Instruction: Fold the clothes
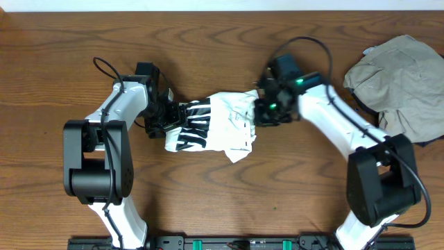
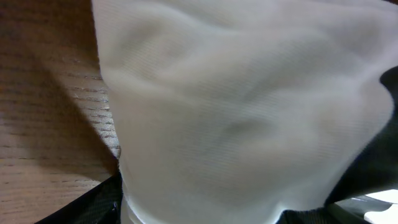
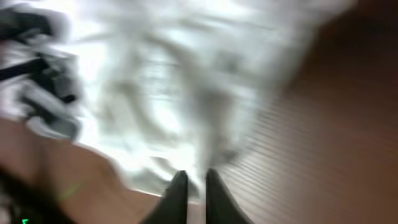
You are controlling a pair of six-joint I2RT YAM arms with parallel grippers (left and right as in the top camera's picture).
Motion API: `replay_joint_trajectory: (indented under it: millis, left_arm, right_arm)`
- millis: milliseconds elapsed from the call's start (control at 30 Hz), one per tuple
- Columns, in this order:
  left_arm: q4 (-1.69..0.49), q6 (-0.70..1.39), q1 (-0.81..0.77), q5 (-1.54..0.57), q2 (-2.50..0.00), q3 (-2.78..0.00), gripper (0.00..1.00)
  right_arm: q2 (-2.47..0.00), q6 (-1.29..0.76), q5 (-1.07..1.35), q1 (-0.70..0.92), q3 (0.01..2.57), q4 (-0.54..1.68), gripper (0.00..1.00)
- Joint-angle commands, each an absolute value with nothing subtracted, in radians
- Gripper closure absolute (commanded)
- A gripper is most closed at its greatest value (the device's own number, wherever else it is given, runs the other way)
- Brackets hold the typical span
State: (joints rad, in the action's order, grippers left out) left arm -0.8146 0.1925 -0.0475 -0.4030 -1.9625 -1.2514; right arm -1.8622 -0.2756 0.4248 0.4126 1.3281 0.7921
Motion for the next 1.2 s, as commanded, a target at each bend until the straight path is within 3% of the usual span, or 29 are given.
replay_joint_trajectory:
  millis: [0, 100, 367, 600, 900, 1167]
  left_arm:
    - [-0.821, 0.176, -0.039, -0.35, -1.989, -1.243, 0.24]
    - [-0.822, 0.176, -0.039, -0.35, -1.989, -1.243, 0.23]
    - [-0.829, 0.176, -0.039, -0.35, -1.989, -1.243, 0.24]
    - [-0.829, 0.176, -0.039, -0.35, -1.989, -1.243, 0.24]
    - [-0.829, 0.176, -0.039, -0.35, -1.989, -1.243, 0.24]
    - [-0.833, 0.176, -0.039, -0.35, -1.989, -1.243, 0.24]
  right_arm:
    - [-1.846, -0.238, 0.499, 0.498, 1.341, 0.752, 0.59]
    - [-1.852, -0.282, 0.453, 0.546, 1.341, 0.71, 0.44]
    - [-1.872, -0.398, 0.323, 0.587, 1.341, 0.668, 0.48]
    - [-1.932, -0.434, 0.325, 0.627, 1.341, 0.631, 0.58]
    - [-1.949, -0.479, 0.255, 0.694, 1.341, 0.61, 0.61]
    - [-1.949, -0.501, 0.173, 0.689, 1.341, 0.632, 0.83]
